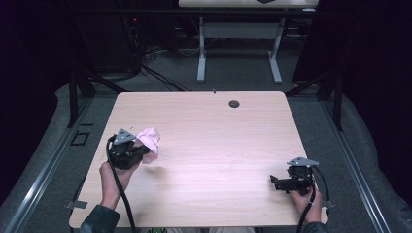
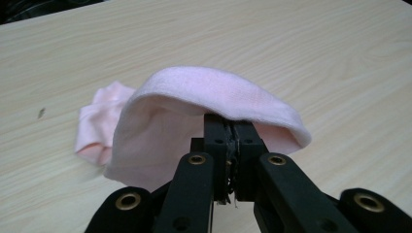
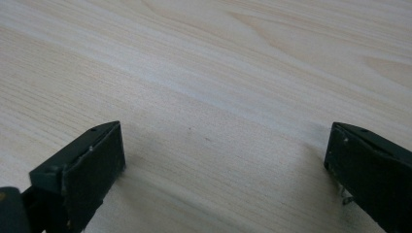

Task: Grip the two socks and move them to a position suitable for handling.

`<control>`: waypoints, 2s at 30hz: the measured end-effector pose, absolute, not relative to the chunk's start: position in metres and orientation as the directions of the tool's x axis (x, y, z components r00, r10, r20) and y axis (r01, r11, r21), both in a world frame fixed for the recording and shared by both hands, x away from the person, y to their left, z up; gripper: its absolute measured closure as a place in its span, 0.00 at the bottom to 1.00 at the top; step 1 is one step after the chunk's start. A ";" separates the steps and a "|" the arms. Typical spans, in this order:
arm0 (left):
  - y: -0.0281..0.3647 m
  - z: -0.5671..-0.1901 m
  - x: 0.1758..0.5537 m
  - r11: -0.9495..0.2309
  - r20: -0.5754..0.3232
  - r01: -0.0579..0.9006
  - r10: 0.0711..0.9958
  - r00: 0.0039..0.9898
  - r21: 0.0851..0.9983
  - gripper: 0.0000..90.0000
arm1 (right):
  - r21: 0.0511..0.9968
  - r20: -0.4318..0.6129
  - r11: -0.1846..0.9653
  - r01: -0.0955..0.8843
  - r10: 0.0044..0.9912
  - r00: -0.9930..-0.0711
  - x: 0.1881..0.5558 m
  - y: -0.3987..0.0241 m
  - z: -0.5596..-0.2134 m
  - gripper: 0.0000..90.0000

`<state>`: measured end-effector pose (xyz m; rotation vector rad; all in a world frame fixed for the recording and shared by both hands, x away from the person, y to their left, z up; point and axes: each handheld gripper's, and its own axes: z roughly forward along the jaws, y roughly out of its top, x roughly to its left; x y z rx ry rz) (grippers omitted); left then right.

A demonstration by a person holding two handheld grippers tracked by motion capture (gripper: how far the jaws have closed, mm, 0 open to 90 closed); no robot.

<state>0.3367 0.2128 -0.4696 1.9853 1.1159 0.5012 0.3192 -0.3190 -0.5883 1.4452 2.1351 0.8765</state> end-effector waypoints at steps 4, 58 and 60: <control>0.194 -0.465 0.325 -0.344 -0.025 0.505 0.808 0.589 0.792 0.98 | 0.699 0.008 0.263 0.666 0.927 -0.375 0.319 -0.319 -0.588 0.00; 0.078 -0.549 0.293 -0.584 -0.165 0.503 0.534 0.829 0.638 0.53 | 0.698 0.007 0.261 0.666 0.929 -0.371 0.319 -0.319 -0.588 0.00; 0.085 -0.547 0.293 -0.576 -0.174 0.508 0.535 0.827 0.641 0.46 | 0.698 0.007 0.261 0.667 0.929 -0.371 0.319 -0.319 -0.588 0.00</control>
